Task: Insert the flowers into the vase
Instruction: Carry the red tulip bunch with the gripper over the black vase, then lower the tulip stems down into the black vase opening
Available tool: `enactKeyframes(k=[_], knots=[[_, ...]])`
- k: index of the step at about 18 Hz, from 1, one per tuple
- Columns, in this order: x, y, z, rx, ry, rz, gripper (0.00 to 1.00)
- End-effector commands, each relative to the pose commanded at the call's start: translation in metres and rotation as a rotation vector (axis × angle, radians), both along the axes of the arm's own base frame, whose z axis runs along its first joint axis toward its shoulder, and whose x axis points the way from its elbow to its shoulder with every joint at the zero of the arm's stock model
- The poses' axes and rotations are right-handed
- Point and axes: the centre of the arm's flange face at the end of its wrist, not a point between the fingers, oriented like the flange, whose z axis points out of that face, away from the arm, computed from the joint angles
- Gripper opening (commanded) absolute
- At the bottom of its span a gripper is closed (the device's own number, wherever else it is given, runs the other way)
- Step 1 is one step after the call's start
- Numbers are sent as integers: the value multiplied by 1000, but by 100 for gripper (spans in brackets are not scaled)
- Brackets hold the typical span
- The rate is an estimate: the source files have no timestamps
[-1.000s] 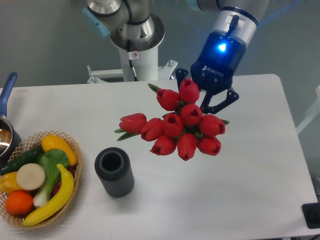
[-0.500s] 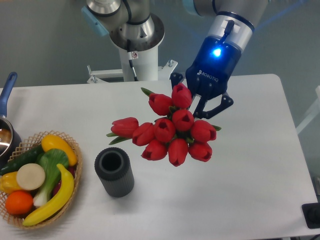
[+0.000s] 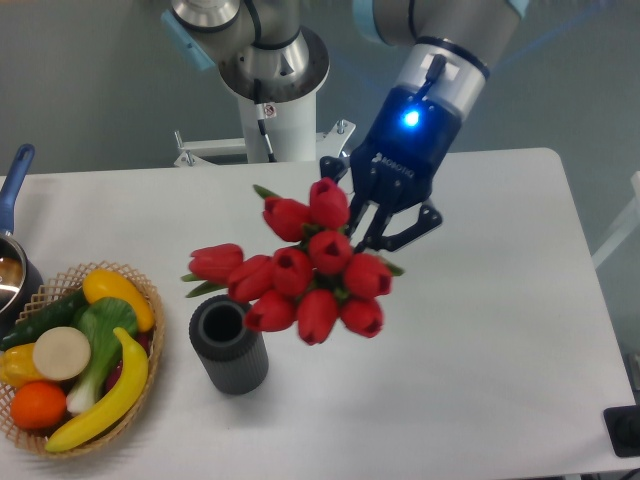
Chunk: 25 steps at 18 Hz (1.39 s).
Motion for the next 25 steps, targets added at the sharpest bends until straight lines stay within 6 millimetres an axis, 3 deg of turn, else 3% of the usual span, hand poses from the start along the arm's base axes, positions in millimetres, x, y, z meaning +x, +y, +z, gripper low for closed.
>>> enactKeyframes(k=[7,10,15,18,23,25], knots=[[9,21,-18,188,-108,-169,21],[23,32,-38,207,-171,-219,21],[40,34,-73,185,-248,-235,18],[46,32,-82,232,-286,-269,18],[42,34,-109,259,-284,-290,18],[42,32,-110,286,-298,-298,18]])
